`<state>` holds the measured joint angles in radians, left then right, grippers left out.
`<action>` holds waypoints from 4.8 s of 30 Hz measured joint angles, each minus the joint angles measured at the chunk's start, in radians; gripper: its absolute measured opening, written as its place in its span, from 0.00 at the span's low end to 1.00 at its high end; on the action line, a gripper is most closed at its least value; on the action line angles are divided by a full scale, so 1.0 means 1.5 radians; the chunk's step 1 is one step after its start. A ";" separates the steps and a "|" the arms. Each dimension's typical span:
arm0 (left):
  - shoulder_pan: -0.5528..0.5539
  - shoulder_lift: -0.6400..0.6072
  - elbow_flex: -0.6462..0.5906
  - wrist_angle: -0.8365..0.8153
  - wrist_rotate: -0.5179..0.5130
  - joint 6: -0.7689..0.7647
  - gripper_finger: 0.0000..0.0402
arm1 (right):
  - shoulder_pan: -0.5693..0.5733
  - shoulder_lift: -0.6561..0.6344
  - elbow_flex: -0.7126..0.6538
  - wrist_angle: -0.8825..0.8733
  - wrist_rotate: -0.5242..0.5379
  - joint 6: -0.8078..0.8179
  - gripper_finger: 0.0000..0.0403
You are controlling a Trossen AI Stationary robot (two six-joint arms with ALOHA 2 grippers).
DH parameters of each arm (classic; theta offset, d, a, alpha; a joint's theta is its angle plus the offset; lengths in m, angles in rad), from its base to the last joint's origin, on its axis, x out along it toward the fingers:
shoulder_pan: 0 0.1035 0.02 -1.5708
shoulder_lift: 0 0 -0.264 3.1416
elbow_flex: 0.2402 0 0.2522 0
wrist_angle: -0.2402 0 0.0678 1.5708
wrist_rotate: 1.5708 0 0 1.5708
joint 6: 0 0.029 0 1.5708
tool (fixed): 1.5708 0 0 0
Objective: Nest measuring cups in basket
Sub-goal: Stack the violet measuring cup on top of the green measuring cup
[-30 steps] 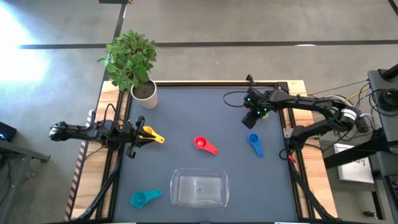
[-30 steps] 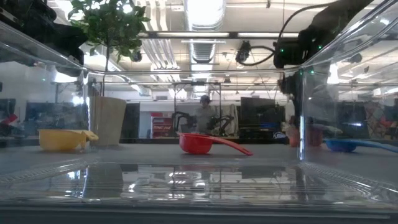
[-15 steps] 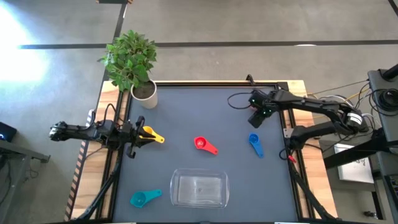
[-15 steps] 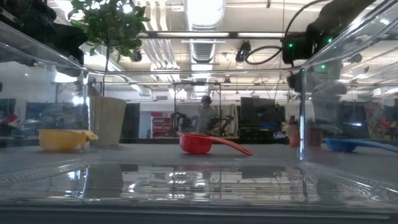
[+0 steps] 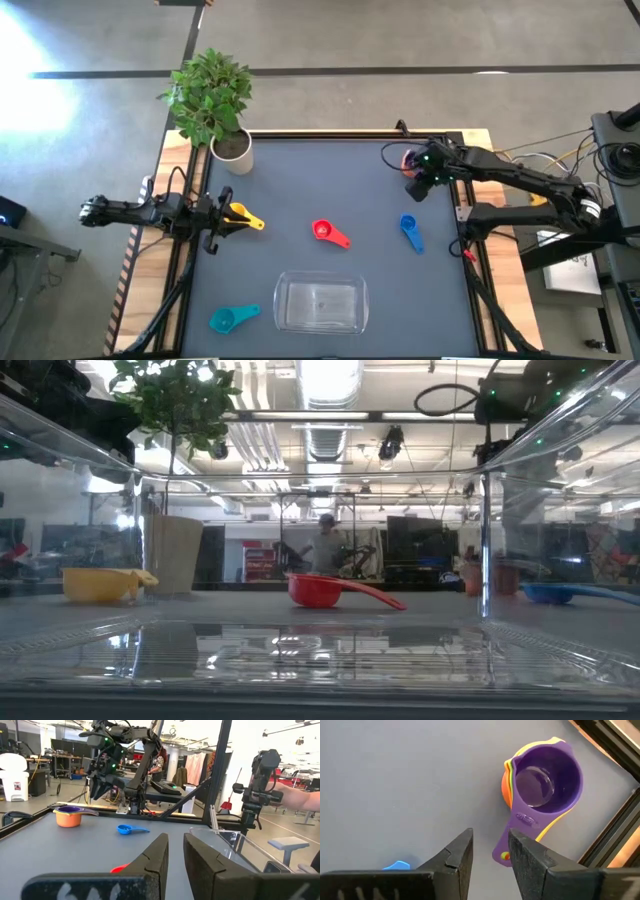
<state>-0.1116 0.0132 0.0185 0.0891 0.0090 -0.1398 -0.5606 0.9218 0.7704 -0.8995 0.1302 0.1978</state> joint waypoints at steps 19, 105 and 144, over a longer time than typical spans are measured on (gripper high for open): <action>0.000 0.000 0.000 0.000 0.000 0.000 0.10 | -0.002 0.126 0.003 -0.040 0.126 0.101 0.83; 0.000 0.000 0.000 0.000 0.000 0.000 0.10 | -0.032 0.273 -0.008 0.124 0.003 -0.107 0.22; 0.000 0.000 0.000 0.000 0.000 0.000 0.10 | 0.107 0.435 -0.003 0.211 0.397 -0.155 0.19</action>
<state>-0.1116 0.0135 0.0185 0.0895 0.0090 -0.1396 -0.4002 1.5750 0.7654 -0.5835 0.7252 -0.0343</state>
